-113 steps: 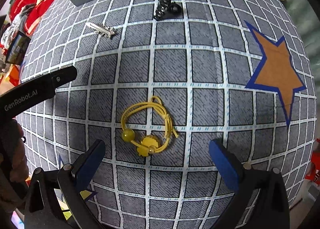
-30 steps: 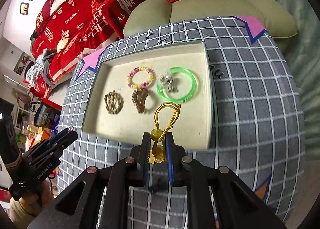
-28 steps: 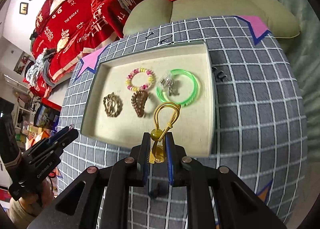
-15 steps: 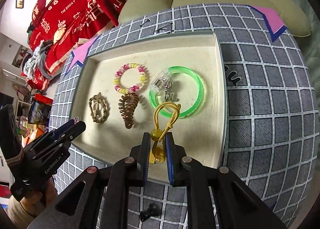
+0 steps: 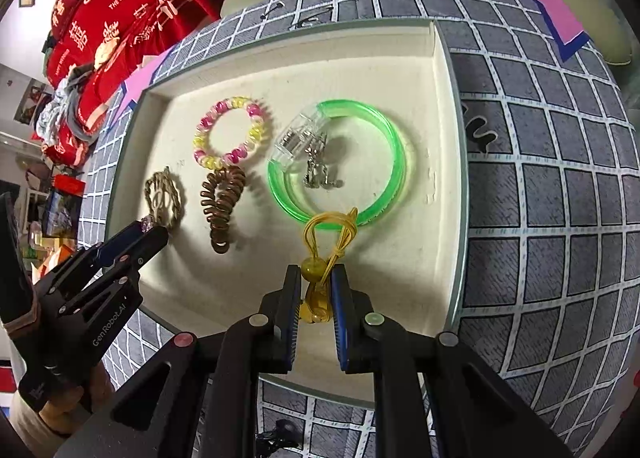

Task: Organize jewelry
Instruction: 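Carry the ring and hair tie into the tray and open both tools, then move both open tools back over the silver clip and black claw clip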

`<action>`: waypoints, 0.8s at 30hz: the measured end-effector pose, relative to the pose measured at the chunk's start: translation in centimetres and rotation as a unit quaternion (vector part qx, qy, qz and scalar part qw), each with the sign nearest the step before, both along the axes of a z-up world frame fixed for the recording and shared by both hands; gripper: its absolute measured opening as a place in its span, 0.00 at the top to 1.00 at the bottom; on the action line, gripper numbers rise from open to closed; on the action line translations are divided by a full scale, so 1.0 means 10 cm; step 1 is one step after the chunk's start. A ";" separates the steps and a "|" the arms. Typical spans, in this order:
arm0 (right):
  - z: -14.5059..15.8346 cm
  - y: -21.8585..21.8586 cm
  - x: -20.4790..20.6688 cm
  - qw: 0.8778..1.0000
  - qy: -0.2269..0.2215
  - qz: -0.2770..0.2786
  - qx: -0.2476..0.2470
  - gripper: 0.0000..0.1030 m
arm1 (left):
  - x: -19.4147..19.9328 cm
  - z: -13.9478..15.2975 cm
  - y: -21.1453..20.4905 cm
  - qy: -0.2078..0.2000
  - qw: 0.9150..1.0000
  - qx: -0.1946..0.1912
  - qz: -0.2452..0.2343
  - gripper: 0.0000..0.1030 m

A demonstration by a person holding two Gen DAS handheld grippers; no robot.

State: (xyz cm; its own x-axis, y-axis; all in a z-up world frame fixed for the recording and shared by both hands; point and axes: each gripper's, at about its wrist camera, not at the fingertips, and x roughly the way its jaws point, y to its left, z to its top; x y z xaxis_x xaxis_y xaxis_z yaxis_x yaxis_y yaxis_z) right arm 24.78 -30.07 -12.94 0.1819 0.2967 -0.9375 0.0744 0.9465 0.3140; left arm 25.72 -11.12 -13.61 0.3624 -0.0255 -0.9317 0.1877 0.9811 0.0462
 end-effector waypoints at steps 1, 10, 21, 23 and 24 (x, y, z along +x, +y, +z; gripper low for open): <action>0.01 0.00 0.00 1.000 -0.001 0.000 0.000 0.84 | 0.00 -0.01 -0.01 -0.001 1.000 0.002 -0.001 0.62; 0.04 0.02 0.02 1.000 -0.007 0.000 0.003 0.53 | -0.04 0.02 -0.03 -0.005 1.000 0.019 -0.003 0.62; 0.27 -0.03 -0.03 0.999 -0.030 -0.026 0.028 0.46 | -0.08 0.18 0.04 -0.013 1.000 0.010 0.006 0.61; 0.33 -0.01 -0.05 0.998 -0.037 -0.028 0.032 0.43 | -0.11 0.22 0.06 -0.015 1.000 0.007 0.010 0.21; 0.38 0.00 -0.06 0.998 -0.040 -0.029 0.035 0.42 | -0.12 0.26 0.07 -0.023 1.000 0.004 0.015 0.13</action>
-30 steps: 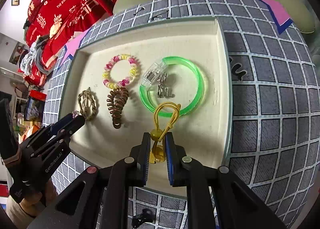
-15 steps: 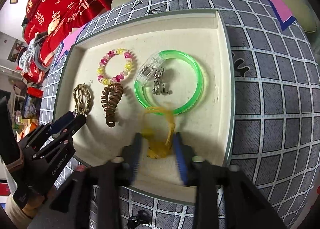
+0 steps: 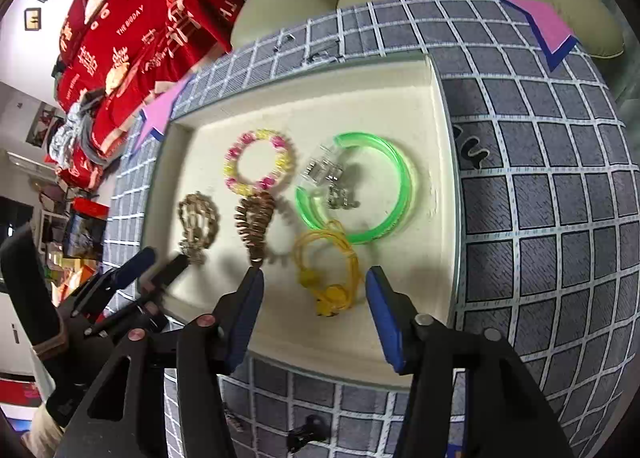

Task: Organize jewelry
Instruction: 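Move both open tools back over the silver clip and black claw clip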

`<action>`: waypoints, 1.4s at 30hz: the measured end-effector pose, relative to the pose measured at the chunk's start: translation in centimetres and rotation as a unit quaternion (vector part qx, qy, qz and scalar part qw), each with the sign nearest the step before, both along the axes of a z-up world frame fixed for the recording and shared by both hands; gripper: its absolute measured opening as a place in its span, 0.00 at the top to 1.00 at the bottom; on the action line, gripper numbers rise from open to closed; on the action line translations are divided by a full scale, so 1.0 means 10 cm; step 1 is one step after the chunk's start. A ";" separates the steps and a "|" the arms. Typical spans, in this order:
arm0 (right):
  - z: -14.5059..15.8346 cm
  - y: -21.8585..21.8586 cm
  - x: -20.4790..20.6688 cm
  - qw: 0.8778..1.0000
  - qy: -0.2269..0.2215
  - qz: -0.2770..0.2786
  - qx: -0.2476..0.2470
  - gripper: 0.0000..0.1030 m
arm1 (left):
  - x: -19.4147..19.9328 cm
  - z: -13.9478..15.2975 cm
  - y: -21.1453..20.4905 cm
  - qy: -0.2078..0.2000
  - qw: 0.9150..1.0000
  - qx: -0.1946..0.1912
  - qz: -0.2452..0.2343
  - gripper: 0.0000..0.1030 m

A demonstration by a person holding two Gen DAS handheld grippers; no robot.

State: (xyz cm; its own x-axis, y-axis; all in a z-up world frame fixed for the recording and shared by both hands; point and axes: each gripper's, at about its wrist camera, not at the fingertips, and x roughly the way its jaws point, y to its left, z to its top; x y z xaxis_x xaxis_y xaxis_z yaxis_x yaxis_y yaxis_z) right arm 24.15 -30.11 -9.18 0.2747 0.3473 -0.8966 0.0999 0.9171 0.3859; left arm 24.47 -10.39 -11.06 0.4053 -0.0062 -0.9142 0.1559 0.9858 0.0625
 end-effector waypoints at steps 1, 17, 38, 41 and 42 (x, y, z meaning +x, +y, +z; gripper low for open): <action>0.04 0.01 -0.02 1.000 -0.003 -0.001 0.002 0.42 | -0.02 0.05 0.02 -0.011 1.000 -0.002 0.003 0.10; 0.28 0.03 -0.53 0.999 -0.001 -0.029 0.027 0.22 | -0.34 0.21 0.27 0.004 1.000 -0.004 0.020 0.10; 0.32 0.13 -1.29 0.997 -0.032 -0.065 0.006 0.16 | -0.98 0.23 0.45 0.021 1.000 0.002 0.015 0.00; 0.25 0.15 -1.34 0.998 -0.005 -0.058 0.001 0.16 | -1.07 0.13 0.51 0.039 0.999 -0.008 0.025 0.00; 0.21 0.16 -1.37 0.998 0.009 -0.055 -0.006 0.16 | -1.09 0.09 0.51 0.045 0.999 -0.011 0.028 0.00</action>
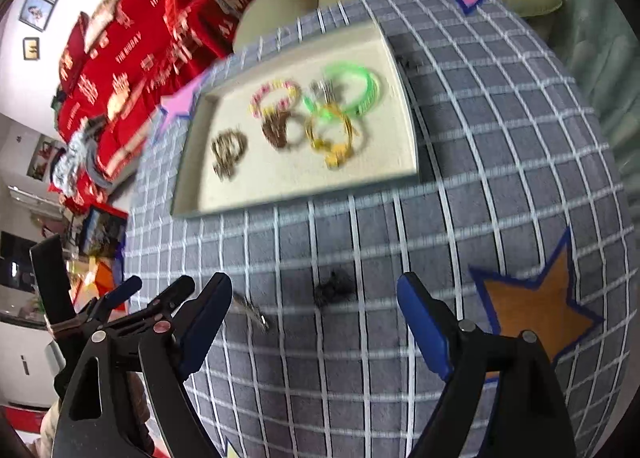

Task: Organize jewelry
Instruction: 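Move both open tools back over the silver clip and black claw clip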

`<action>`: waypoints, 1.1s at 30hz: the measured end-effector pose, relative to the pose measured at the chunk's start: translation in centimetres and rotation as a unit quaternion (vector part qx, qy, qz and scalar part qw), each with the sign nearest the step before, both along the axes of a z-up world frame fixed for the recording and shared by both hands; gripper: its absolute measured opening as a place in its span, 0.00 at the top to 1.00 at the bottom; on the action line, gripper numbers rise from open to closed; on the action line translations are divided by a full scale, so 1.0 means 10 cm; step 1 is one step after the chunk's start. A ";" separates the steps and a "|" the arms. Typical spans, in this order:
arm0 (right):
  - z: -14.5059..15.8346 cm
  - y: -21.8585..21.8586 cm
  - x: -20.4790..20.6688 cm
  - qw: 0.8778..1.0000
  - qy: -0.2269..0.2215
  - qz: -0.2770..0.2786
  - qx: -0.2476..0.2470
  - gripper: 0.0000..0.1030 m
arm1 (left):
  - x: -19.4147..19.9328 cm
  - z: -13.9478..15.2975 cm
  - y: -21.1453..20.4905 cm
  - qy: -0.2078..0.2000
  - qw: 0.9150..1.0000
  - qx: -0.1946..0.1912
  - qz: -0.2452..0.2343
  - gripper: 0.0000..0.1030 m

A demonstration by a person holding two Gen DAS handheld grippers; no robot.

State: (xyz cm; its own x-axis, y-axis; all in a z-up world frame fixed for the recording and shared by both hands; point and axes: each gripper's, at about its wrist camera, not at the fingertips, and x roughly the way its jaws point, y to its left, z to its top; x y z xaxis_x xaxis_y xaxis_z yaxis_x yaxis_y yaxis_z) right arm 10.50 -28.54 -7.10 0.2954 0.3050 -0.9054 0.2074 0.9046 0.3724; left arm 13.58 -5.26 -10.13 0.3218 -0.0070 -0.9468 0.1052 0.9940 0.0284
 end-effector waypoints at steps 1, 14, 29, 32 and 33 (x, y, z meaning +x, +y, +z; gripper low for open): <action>-0.04 0.00 -0.03 1.000 0.010 0.001 -0.002 0.16 | -0.04 -0.04 0.02 0.008 1.000 -0.004 0.004 0.00; -0.36 -0.14 -0.27 0.995 0.070 -0.065 -0.004 0.16 | -0.21 -0.40 -0.10 0.071 0.994 -0.057 0.060 0.00; -0.53 0.04 -0.02 0.993 0.078 -0.085 0.017 0.16 | -0.14 -0.56 -0.45 0.041 0.998 0.013 0.049 0.00; -0.59 0.09 0.02 0.993 0.082 -0.085 0.014 0.16 | -0.09 -0.55 -0.41 0.038 0.998 0.014 0.044 0.00; -0.60 0.11 0.04 0.993 0.083 -0.085 0.012 0.16 | -0.09 -0.54 -0.38 0.037 0.998 0.014 0.043 0.00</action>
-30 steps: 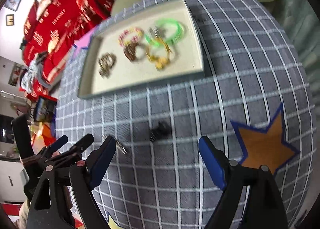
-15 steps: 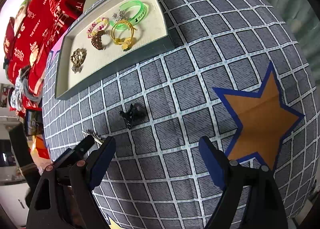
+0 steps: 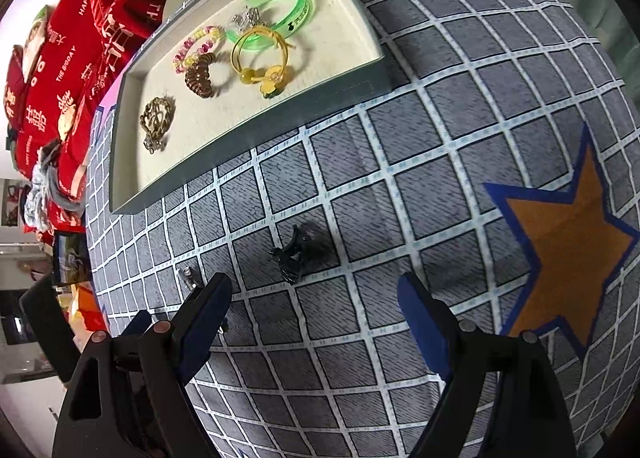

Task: Organize jewelry
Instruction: 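Grasp the silver hair clip with the left tool while the right tool grasps the black claw clip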

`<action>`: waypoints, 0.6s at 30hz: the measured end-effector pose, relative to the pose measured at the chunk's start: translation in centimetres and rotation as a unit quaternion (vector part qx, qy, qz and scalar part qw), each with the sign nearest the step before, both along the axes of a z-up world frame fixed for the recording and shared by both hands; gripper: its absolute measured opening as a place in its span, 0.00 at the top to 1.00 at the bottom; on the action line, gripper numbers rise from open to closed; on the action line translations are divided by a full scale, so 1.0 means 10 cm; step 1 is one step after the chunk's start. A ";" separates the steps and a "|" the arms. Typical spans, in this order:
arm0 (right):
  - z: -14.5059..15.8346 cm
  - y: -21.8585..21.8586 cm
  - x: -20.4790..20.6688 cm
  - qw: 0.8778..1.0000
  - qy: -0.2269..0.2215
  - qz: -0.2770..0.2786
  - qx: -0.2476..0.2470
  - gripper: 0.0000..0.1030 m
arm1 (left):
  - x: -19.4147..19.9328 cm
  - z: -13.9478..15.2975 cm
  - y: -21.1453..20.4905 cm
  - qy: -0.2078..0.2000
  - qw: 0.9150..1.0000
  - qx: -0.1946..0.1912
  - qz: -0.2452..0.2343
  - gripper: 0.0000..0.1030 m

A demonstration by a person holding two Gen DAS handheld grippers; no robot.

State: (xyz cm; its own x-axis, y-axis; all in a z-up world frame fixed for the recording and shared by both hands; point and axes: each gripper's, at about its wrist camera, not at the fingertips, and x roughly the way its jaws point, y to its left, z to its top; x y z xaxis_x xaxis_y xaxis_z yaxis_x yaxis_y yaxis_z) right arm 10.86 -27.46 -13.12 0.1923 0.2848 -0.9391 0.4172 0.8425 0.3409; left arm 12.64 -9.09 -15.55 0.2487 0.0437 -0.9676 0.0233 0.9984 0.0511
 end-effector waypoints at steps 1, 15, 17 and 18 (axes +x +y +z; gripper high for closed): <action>-0.01 0.01 0.01 1.000 0.001 0.000 -0.002 0.16 | 0.00 0.00 -0.01 -0.001 1.000 0.001 -0.002 0.00; -0.02 0.21 0.14 0.995 -0.002 0.061 -0.076 0.67 | -0.06 0.05 0.06 -0.007 0.999 -0.024 -0.044 0.22; -0.02 0.20 0.14 0.995 -0.005 0.065 -0.074 0.67 | -0.07 0.06 0.03 -0.007 0.998 -0.033 -0.054 0.33; -0.02 0.20 0.13 0.995 -0.007 0.068 -0.074 0.67 | -0.08 0.07 0.01 -0.008 0.998 -0.032 -0.058 0.35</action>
State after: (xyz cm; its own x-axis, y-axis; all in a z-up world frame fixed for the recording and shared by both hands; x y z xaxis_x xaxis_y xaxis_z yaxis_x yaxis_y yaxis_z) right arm 12.18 -25.41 -13.30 0.1753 0.1684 -0.9700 0.2921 0.9320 0.2146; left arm 11.86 -8.97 -14.88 0.2636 -0.0489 -0.9634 0.1394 0.9902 -0.0121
